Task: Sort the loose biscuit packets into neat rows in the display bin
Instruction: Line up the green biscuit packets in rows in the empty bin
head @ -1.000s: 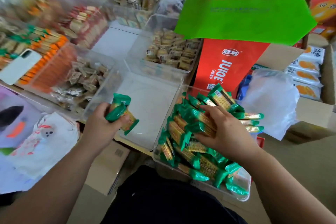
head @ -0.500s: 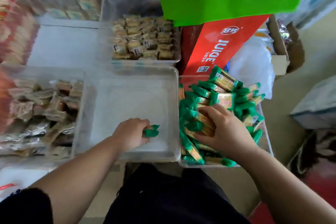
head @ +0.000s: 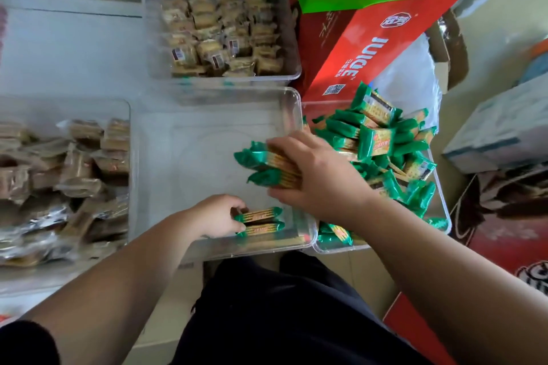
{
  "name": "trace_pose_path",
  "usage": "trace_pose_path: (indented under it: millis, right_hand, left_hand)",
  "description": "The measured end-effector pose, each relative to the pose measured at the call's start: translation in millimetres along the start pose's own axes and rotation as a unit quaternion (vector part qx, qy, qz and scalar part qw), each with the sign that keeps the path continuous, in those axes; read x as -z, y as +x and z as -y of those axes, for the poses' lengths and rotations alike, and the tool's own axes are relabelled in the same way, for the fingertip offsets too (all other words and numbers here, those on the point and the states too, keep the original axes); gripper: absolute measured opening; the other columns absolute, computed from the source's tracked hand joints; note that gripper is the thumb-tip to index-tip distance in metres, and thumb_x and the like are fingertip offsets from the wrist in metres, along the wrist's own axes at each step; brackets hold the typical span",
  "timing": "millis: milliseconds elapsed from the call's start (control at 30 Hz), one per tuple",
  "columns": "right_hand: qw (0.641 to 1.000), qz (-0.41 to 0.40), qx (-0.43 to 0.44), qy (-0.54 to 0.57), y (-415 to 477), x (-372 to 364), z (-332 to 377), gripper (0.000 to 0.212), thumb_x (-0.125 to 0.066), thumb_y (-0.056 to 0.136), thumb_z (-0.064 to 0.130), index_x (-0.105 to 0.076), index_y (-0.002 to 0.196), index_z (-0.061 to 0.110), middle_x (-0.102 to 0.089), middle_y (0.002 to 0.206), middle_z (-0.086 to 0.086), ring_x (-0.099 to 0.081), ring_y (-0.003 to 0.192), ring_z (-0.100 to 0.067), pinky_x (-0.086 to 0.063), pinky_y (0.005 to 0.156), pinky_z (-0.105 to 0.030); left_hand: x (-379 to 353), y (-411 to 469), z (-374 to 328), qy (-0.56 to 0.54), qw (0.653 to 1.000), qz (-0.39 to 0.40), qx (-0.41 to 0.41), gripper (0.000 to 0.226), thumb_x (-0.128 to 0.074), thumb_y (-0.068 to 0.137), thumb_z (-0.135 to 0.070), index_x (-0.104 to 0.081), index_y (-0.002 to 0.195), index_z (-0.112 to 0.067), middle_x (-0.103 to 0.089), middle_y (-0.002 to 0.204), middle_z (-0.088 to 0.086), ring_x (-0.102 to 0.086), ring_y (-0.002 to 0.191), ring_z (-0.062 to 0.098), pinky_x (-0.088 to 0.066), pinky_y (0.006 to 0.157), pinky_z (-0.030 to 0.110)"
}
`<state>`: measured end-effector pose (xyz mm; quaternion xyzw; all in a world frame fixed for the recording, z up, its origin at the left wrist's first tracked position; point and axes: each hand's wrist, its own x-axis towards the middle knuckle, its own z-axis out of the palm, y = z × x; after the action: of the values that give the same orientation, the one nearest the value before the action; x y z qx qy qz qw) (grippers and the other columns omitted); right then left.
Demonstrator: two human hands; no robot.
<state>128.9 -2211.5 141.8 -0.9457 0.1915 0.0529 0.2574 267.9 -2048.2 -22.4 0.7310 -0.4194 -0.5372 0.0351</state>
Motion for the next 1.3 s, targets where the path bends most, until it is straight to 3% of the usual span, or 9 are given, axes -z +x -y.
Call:
trace_pose_path:
  millis: [267, 467, 600, 700, 767, 867, 1000, 1100, 1300]
  right_hand:
    - [0.973, 0.179, -0.044, -0.138, 66, -101, -8, 0.061, -0.076, 0.083, 0.034, -0.046, 0.136, 0.025, -0.049, 0.128, -0.002, -0.049, 0.118, -0.029, -0.051, 0.094, -0.05]
    - [0.954, 0.238, -0.042, -0.175, 57, -130, -25, 0.066, -0.069, 0.091, 0.03, -0.034, 0.145, 0.017, -0.042, 0.138, -0.01, -0.044, 0.125, -0.032, -0.045, 0.104, -0.046]
    - [0.94, 0.304, -0.062, -0.142, 53, -124, -22, 0.092, -0.063, 0.094, 0.036, -0.003, 0.16, 0.014, -0.024, 0.16, -0.013, -0.026, 0.146, -0.034, -0.028, 0.12, -0.045]
    - [0.929, 0.338, -0.056, -0.138, 48, -113, -13, 0.09, -0.056, 0.097, 0.017, 0.007, 0.16, 0.011, -0.015, 0.166, -0.013, -0.015, 0.152, -0.03, -0.018, 0.122, -0.039]
    - [0.928, 0.328, -0.031, -0.172, 43, -103, -4, 0.085, -0.054, 0.095, 0.006, -0.001, 0.16, 0.009, -0.021, 0.164, -0.013, -0.018, 0.152, -0.029, -0.021, 0.122, -0.039]
    - [0.944, 0.268, 0.022, -0.192, 36, -83, 1, 0.061, -0.051, 0.094, 0.005, -0.035, 0.152, 0.013, -0.042, 0.153, -0.007, -0.034, 0.144, -0.025, -0.039, 0.114, -0.044]
    - [0.984, -0.015, 0.093, -0.153, 11, -40, -14, 0.029, -0.06, 0.09, 0.015, -0.07, 0.118, 0.014, -0.069, 0.11, -0.003, -0.059, 0.104, -0.028, -0.051, 0.088, -0.045]
    - [0.968, -0.22, 0.019, -0.118, -16, -9, -49, 0.032, -0.073, 0.084, 0.024, -0.072, 0.113, 0.011, -0.066, 0.108, -0.007, -0.057, 0.101, -0.034, -0.048, 0.086, -0.049]
    - [0.961, -0.089, -0.236, -0.109, -24, 22, -115, 0.099, -0.077, 0.073, 0.062, -0.031, 0.156, 0.031, -0.028, 0.161, -0.003, -0.02, 0.148, -0.032, -0.021, 0.118, -0.056]
  left_hand:
    - [1, -13, 24, -0.11, 0.993, 0.021, 0.026, 0.029, -0.067, 0.094, -0.027, -0.07, 0.123, -0.021, -0.074, 0.098, -0.003, -0.068, 0.091, 0.019, -0.051, 0.082, 0.032]
    - [8, -19, 28, -0.046, 0.995, -0.056, 0.072, 0.07, -0.065, 0.094, -0.053, -0.048, 0.15, -0.014, -0.053, 0.149, 0.007, -0.054, 0.132, 0.025, -0.042, 0.102, 0.032]
    - [12, -18, 10, -0.256, 0.96, -0.068, 0.089, 0.09, -0.076, 0.085, -0.054, -0.029, 0.155, -0.024, -0.061, 0.133, 0.01, -0.07, 0.097, 0.02, -0.053, 0.079, 0.03]
    - [14, -14, -14, -0.447, 0.886, -0.021, 0.118, 0.061, -0.059, 0.098, -0.055, -0.038, 0.145, -0.025, -0.065, 0.116, 0.014, -0.071, 0.091, 0.032, -0.058, 0.09, 0.043]
    - [14, -11, -24, -0.489, 0.86, -0.023, 0.146, 0.047, -0.048, 0.102, -0.057, -0.047, 0.13, -0.02, -0.067, 0.102, 0.017, -0.07, 0.092, 0.038, -0.056, 0.095, 0.05]
    - [6, -9, -26, -0.417, 0.892, -0.076, 0.159, 0.034, -0.052, 0.104, -0.044, -0.052, 0.125, -0.017, -0.07, 0.098, 0.013, -0.072, 0.086, 0.03, -0.06, 0.076, 0.039]
    - [-2, -9, -24, -0.361, 0.918, -0.09, 0.141, 0.022, -0.057, 0.103, -0.036, -0.052, 0.122, -0.027, -0.07, 0.102, 0.007, -0.073, 0.085, 0.028, -0.064, 0.073, 0.044]
    - [-3, -7, -28, -0.384, 0.909, -0.078, 0.139, 0.021, -0.061, 0.102, -0.029, -0.053, 0.122, -0.028, -0.072, 0.099, 0.011, -0.075, 0.079, 0.031, -0.065, 0.069, 0.05]
    - [-5, -2, -32, -0.426, 0.892, -0.074, 0.136, 0.025, -0.064, 0.101, -0.021, -0.054, 0.122, -0.029, -0.072, 0.104, 0.015, -0.076, 0.079, 0.035, -0.064, 0.063, 0.051]
